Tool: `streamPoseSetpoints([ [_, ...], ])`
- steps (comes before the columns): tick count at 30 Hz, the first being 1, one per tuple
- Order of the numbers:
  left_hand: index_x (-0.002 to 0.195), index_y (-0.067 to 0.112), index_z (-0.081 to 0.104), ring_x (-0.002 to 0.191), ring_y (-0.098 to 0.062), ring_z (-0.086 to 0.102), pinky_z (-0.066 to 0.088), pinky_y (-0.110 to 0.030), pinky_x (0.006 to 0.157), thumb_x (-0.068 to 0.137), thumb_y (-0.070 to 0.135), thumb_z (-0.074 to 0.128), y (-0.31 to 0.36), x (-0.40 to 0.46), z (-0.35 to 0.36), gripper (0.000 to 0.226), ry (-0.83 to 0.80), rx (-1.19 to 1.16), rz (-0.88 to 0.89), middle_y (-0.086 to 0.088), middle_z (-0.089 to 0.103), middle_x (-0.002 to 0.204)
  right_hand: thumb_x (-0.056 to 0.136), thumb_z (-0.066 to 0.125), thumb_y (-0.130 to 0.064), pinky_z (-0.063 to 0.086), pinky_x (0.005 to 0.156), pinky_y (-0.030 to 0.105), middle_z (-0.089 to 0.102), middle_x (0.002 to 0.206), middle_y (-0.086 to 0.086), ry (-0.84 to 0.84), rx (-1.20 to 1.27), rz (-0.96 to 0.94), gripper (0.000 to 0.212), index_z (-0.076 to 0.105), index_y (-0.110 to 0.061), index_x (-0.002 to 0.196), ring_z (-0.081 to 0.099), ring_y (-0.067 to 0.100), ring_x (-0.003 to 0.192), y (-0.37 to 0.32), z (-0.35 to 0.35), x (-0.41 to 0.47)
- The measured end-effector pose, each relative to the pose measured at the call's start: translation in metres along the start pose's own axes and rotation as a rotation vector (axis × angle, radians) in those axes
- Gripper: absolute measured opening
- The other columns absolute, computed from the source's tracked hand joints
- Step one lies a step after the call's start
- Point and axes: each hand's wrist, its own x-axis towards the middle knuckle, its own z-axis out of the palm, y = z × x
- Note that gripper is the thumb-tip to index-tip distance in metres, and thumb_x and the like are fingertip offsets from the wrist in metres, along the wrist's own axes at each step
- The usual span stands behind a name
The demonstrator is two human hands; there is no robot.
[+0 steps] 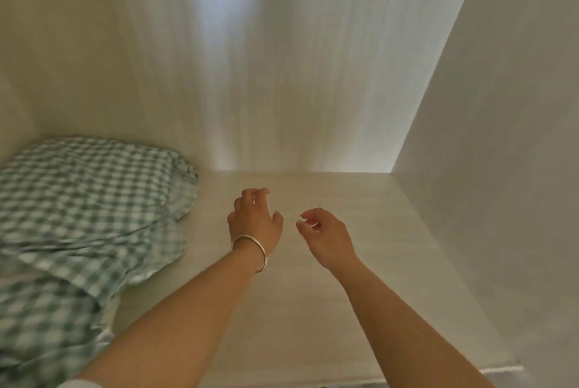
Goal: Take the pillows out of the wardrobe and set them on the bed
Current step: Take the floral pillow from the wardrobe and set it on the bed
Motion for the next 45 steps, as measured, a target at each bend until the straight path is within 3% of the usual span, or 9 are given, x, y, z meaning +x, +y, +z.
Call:
streamPoseSetpoints([
  [3,0.138,0.022,0.036,0.126,-0.025,0.038,0.04,-0.038,0.095,0.088,0.034,0.05,-0.044,0.008,-0.016,0.053,0.047,0.155,-0.173,-0.003,0.036,0.14,0.088,0.055,-0.031,0.043,0.084,0.027,0.059,0.098,-0.005,-0.122,-0.012,-0.067,0.022,0.062,-0.021,0.107,0.058,0.015,0.094,-0.006,0.018,0.03],
  [9,0.132,0.018,0.041,0.134,-0.023,0.028,0.022,-0.046,0.11,0.082,0.032,0.053,-0.14,-0.013,-0.042,0.054,0.039,0.446,-0.582,-0.004,0.035,0.142,0.089,0.053,-0.03,0.04,0.084,0.025,0.057,0.097,-0.007,-0.359,-0.073,-0.125,0.023,0.061,-0.021,0.108,0.058,0.017,0.101,-0.021,0.075,0.046],
  [16,0.142,0.036,0.024,0.144,-0.029,0.004,0.004,-0.054,0.115,0.083,0.038,0.059,-0.186,-0.028,-0.049,0.068,0.085,0.586,-0.627,-0.004,0.014,0.155,0.089,0.048,-0.028,0.042,0.092,0.028,0.061,0.121,0.001,-0.527,-0.138,-0.228,0.031,0.058,-0.02,0.117,0.056,0.02,0.112,-0.064,0.14,0.045],
  [20,0.148,0.035,-0.005,0.144,-0.036,-0.004,0.002,-0.055,0.114,0.084,0.054,0.054,-0.194,-0.02,-0.047,0.089,0.001,0.634,-0.709,-0.013,-0.004,0.158,0.091,0.044,-0.026,0.04,0.092,0.029,0.059,0.124,0.005,-0.58,-0.189,-0.288,0.032,0.057,-0.019,0.12,0.054,0.023,0.115,-0.081,0.163,0.046],
  [24,0.148,0.027,-0.009,0.141,-0.038,0.014,0.015,-0.053,0.112,0.086,0.053,0.053,-0.202,-0.013,-0.051,0.092,-0.093,0.722,-0.724,-0.021,0.008,0.154,0.092,0.043,-0.026,0.039,0.091,0.026,0.059,0.125,0.003,-0.585,-0.187,-0.302,0.032,0.058,-0.02,0.119,0.053,0.022,0.118,-0.085,0.174,0.049],
  [27,0.145,0.017,0.016,0.124,-0.031,0.04,0.033,-0.042,0.102,0.091,0.042,0.05,-0.215,-0.015,-0.059,0.069,-0.037,0.784,-0.679,-0.016,0.036,0.138,0.092,0.043,-0.028,0.039,0.09,0.026,0.058,0.127,0.002,-0.619,-0.194,-0.298,0.032,0.058,-0.02,0.119,0.053,0.021,0.118,-0.085,0.176,0.051],
  [34,0.101,0.016,0.062,0.094,-0.025,0.063,0.041,-0.033,0.081,0.085,0.038,0.055,-0.209,-0.012,-0.075,0.029,-0.001,0.6,-0.69,-0.006,0.068,0.1,0.092,0.043,-0.031,0.039,0.088,0.025,0.058,0.129,0.001,-0.711,-0.264,-0.242,0.032,0.058,-0.02,0.119,0.053,0.021,0.119,-0.072,0.166,0.05],
  [39,0.093,0.012,0.066,0.091,-0.031,0.063,0.042,-0.031,0.068,0.089,0.033,0.049,-0.163,0.007,-0.071,0.028,0.011,0.299,-0.634,-0.012,0.069,0.101,0.094,0.04,-0.02,0.04,0.095,0.029,0.047,0.141,0.01,-0.691,-0.149,-0.038,0.044,0.04,-0.013,0.137,0.048,0.027,0.126,-0.062,0.146,0.059],
  [45,0.076,0.011,0.061,0.078,-0.031,0.058,0.044,-0.031,0.066,0.087,0.018,0.048,-0.107,0.03,-0.09,0.019,0.078,-0.069,-0.648,-0.018,0.069,0.096,0.091,0.041,-0.011,0.042,0.086,0.028,0.055,0.13,0.016,-0.439,-0.041,0.104,0.037,0.052,-0.007,0.126,0.054,0.031,0.116,-0.059,0.101,0.08],
])
